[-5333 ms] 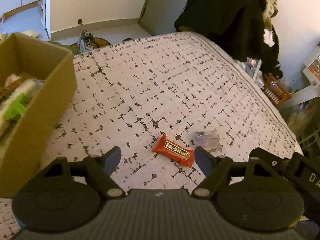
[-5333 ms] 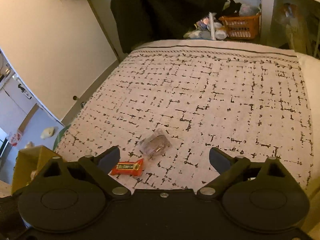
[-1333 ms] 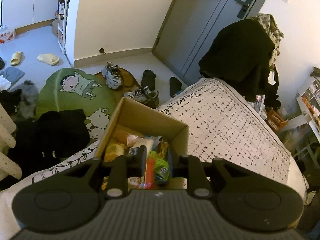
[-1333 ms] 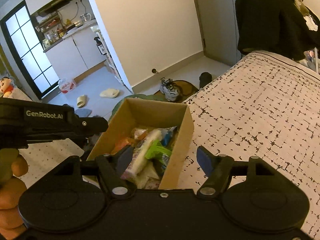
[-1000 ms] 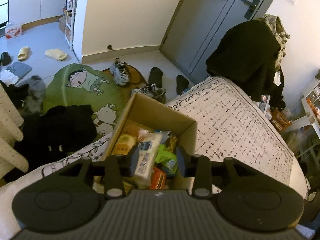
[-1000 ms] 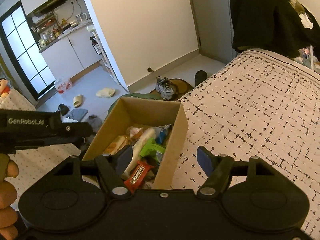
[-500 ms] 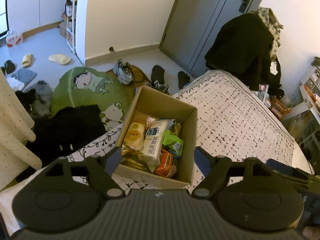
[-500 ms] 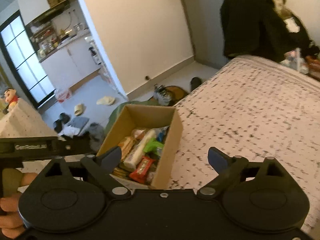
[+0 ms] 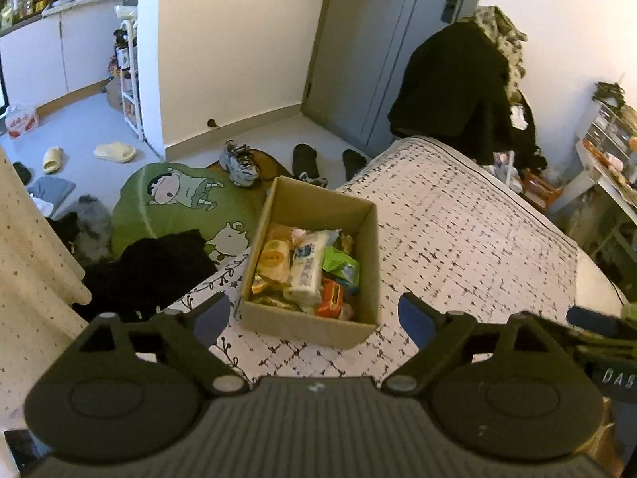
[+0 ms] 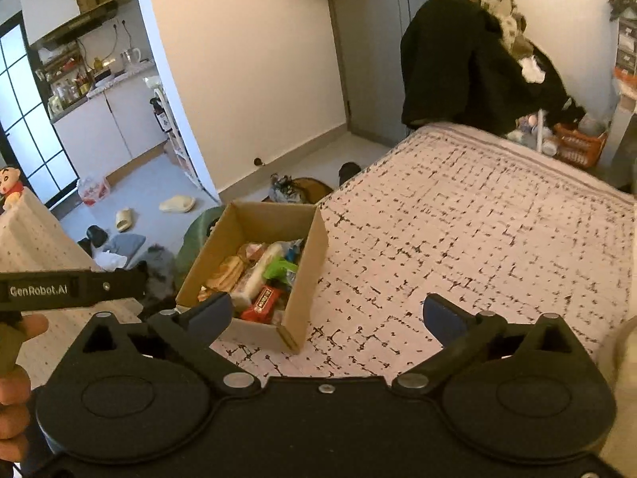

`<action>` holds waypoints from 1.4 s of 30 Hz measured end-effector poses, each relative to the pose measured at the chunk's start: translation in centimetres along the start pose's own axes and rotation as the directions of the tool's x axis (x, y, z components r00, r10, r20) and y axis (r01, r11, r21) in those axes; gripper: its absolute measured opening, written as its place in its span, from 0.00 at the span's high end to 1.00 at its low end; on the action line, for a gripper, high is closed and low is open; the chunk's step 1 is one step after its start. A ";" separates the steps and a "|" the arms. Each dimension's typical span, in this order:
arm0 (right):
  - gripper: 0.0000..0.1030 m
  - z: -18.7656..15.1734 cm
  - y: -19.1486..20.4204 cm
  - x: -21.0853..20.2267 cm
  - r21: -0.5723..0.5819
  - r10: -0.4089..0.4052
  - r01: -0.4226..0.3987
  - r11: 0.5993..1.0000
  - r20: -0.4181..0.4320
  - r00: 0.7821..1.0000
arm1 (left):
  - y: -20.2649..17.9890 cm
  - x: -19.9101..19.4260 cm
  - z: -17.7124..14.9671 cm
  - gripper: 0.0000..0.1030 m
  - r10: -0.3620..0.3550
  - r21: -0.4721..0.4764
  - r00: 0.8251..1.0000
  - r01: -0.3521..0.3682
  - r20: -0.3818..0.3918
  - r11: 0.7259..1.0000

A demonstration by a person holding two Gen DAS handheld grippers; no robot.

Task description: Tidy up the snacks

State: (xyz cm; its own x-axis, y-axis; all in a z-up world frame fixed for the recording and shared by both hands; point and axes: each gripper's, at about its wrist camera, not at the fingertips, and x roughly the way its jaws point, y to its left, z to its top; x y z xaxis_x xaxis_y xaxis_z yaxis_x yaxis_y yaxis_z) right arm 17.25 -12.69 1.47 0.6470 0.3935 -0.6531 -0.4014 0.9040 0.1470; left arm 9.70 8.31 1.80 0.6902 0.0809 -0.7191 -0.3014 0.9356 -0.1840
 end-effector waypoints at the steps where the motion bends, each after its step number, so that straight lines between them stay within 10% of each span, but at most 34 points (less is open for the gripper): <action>1: 0.00 -0.1 0.1 -0.4 0.000 -0.004 0.004 1.000 0.006 1.000 | -0.1 -0.3 -0.2 0.12 0.002 0.009 1.000 -0.002 0.001 1.000; 42: 0.00 -6.6 -1.5 -10.2 0.035 -0.036 0.033 0.999 0.077 0.996 | -0.5 -8.1 -4.8 0.00 0.005 0.081 0.994 -0.014 0.113 0.997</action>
State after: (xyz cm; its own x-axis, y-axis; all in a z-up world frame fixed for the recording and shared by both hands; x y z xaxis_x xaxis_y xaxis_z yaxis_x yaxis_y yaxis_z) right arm 6.99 -19.15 3.02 0.7092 0.3726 -0.5985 -0.3565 0.9219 0.1515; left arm 1.08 5.57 4.48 0.7585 0.1236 -0.6398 -0.2565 0.9592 -0.1188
